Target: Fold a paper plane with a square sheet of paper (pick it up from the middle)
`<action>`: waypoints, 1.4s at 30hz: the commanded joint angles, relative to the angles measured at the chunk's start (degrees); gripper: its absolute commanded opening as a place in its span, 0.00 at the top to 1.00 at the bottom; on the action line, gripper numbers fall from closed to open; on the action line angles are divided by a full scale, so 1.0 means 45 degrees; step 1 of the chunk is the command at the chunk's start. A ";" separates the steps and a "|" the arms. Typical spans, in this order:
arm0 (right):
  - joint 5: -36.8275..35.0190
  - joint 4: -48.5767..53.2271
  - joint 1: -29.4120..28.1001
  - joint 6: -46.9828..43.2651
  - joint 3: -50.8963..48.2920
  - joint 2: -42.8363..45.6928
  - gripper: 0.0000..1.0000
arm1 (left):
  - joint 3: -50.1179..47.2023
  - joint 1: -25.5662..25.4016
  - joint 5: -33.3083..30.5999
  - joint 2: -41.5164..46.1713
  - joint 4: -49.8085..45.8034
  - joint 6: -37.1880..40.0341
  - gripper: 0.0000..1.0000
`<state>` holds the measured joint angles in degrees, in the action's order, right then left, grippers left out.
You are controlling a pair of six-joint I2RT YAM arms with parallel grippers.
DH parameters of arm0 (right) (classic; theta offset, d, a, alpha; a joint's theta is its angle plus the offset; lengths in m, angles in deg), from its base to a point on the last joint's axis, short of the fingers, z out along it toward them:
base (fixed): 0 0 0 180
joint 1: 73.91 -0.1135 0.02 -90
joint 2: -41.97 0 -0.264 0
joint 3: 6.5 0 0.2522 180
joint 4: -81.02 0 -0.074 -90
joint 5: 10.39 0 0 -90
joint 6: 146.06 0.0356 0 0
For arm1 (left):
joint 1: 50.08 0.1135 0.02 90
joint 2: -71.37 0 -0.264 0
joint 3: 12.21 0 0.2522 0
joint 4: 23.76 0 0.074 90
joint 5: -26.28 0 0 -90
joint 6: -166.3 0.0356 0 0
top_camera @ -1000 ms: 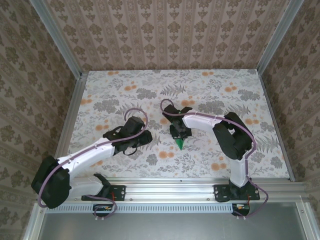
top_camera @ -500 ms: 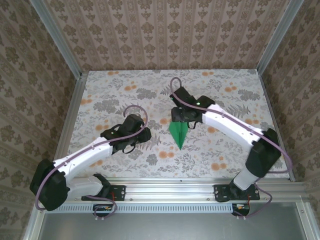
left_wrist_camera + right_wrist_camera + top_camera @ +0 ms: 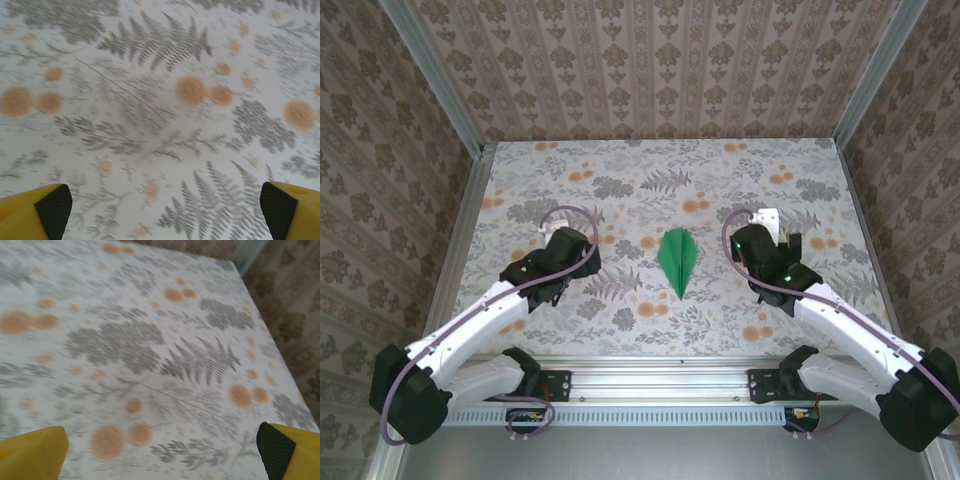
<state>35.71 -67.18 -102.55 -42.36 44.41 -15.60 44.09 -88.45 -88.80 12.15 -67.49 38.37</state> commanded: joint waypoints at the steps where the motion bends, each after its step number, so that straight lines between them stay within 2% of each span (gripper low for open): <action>1: -0.0221 -0.2377 0.1023 -0.0757 -0.1273 0.0340 0.00 | 0.0322 0.0339 -0.2123 0.0289 -0.0787 0.0864 0.00; 3: 0.0782 -0.3690 0.1784 -0.0989 -0.2271 0.0266 0.00 | 0.0277 0.0782 -0.2433 0.0286 -0.0907 0.1128 0.00; 7: 0.1448 -0.6595 0.2604 -0.1179 -0.3860 -0.0204 0.00 | -0.0072 0.1599 -0.2452 0.0725 -0.0694 0.1793 0.00; 11: 0.3941 -0.8477 0.3586 -0.2083 -0.3910 -0.1055 0.00 | -0.0740 0.2601 -0.2002 0.1695 -0.0023 0.2441 0.00; 14: 0.5094 -0.9492 0.4390 -0.2253 -0.3426 -0.2335 0.00 | -0.1106 0.3655 -0.1683 0.2154 0.0253 0.2519 0.00; 17: 0.6252 -1.0994 0.5053 -0.2546 -0.3074 -0.3556 0.00 | -0.1354 0.3974 -0.1565 0.2416 0.0596 0.2703 0.00; 21: 0.7907 -1.5129 0.5609 -0.2915 -0.3624 -0.5339 0.00 | -0.1658 0.4112 -0.1459 0.2536 0.1056 0.2952 0.00; 22: 0.8174 -1.5417 0.5688 -0.2904 -0.3645 -0.5859 0.00 | -0.1643 0.4136 -0.1467 0.2559 0.1054 0.2993 0.00; 24: 0.8350 -1.8462 0.5735 -0.2957 -0.4200 -0.7455 0.00 | -0.1764 0.4156 -0.1477 0.2670 0.1212 0.3118 0.00; 26: 0.9133 -1.6546 0.5910 -0.2959 -0.3942 -0.6636 0.00 | -0.1976 0.4171 -0.1440 0.2736 0.1503 0.3277 0.00; 27: 0.9399 -1.6893 0.5916 -0.3060 -0.3820 -0.6980 0.00 | -0.2101 0.4171 -0.1453 0.2751 0.1703 0.3360 0.00; 28: 0.9251 -1.6675 0.5915 -0.3038 -0.3603 -0.7085 0.00 | -0.2203 0.4192 -0.1453 0.2737 0.1893 0.3451 0.00; 29: 0.8923 -1.5488 0.6071 -0.2663 -0.3207 -0.6877 0.00 | -0.2322 0.4200 -0.1438 0.2708 0.2138 0.3614 0.00; 39: 0.8769 -1.5963 0.6180 -0.2511 -0.3372 -0.6939 0.00 | -0.2672 0.4681 -0.2415 0.0756 0.5030 0.5398 0.00; 40: 0.8760 -1.5982 0.6189 -0.2516 -0.3372 -0.6944 0.00 | -0.2767 0.4938 -0.2246 0.0734 0.5433 0.5566 0.00; 42: 0.8761 -1.5972 0.6189 -0.2525 -0.3372 -0.6932 0.00 | -0.3003 0.5955 -0.1010 0.0616 0.6399 0.5769 0.00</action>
<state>74.09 -137.51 -74.88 -54.36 28.76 -47.03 31.68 -65.77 -96.25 15.16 -46.79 60.22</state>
